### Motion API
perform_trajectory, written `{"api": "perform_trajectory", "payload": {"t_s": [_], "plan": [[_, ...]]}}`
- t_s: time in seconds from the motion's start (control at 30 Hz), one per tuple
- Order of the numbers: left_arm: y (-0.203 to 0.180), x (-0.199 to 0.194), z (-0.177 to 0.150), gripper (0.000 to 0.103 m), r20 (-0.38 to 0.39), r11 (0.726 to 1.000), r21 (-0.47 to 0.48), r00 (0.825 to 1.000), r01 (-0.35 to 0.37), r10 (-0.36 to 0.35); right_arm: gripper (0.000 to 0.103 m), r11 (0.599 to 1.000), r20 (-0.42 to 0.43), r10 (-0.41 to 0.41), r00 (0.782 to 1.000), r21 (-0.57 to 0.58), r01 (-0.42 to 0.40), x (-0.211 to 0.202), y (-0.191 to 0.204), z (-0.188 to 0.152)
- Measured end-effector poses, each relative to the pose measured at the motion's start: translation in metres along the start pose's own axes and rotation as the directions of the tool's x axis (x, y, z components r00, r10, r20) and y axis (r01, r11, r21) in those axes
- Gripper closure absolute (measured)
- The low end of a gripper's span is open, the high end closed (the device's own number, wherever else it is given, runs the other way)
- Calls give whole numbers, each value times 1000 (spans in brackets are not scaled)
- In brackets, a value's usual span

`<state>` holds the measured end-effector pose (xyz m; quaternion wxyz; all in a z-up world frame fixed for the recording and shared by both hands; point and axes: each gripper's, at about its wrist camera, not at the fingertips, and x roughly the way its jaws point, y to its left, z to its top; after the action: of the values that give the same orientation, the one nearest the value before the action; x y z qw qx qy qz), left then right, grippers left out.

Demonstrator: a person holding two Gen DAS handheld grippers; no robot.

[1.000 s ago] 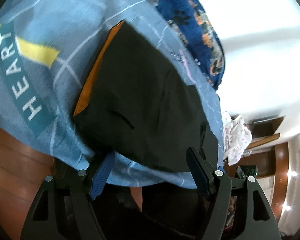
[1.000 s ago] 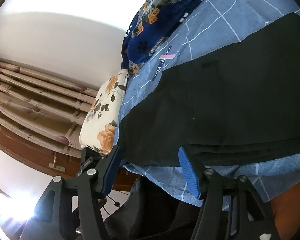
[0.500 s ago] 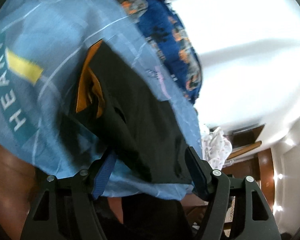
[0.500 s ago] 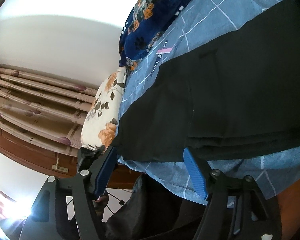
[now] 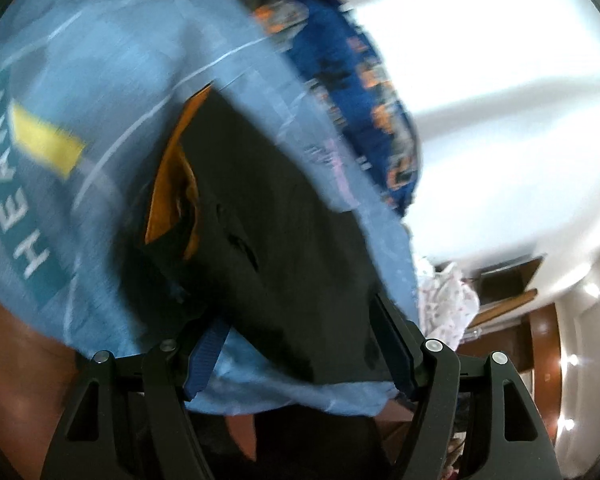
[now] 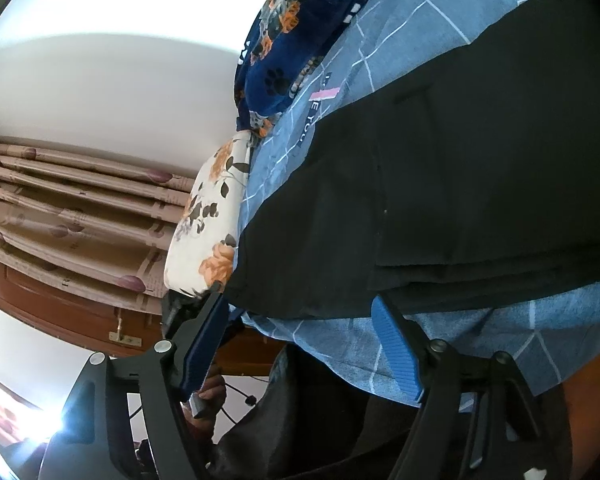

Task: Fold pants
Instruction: 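Roll the left gripper and grasp the orange-lined trouser edge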

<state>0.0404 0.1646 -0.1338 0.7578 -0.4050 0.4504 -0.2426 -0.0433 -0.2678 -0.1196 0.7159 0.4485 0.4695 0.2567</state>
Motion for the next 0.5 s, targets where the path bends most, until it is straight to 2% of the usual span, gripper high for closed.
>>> {"api": "perform_trajectory", "payload": {"t_s": [0.07, 0.13, 0.23, 0.33, 0.4, 0.5], "plan": [[-14, -3, 0, 33, 21, 997, 78, 1000, -4, 3, 30, 1000, -2, 3, 1000, 2, -3, 0, -1, 0], [-13, 2, -2, 33, 10, 995, 92, 999, -44, 43, 30, 1000, -4, 1, 1000, 4, -1, 1, -1, 1], [14, 11, -7, 33, -23, 996, -22, 996, -89, 89, 30, 1000, -3, 2, 1000, 11, -2, 2, -2, 2], [35, 13, -7, 33, -18, 985, -147, 996, -88, 86, 29, 1000, -2, 5, 1000, 16, -5, 1, -3, 2], [42, 12, -6, 33, 2, 979, -190, 997, -79, 81, 28, 1000, -5, 4, 1000, 21, -4, 2, -5, 1], [39, 11, 0, 33, 24, 977, -195, 995, -86, 93, 28, 1000, -8, 3, 1000, 26, -3, 3, -7, 1]]}}
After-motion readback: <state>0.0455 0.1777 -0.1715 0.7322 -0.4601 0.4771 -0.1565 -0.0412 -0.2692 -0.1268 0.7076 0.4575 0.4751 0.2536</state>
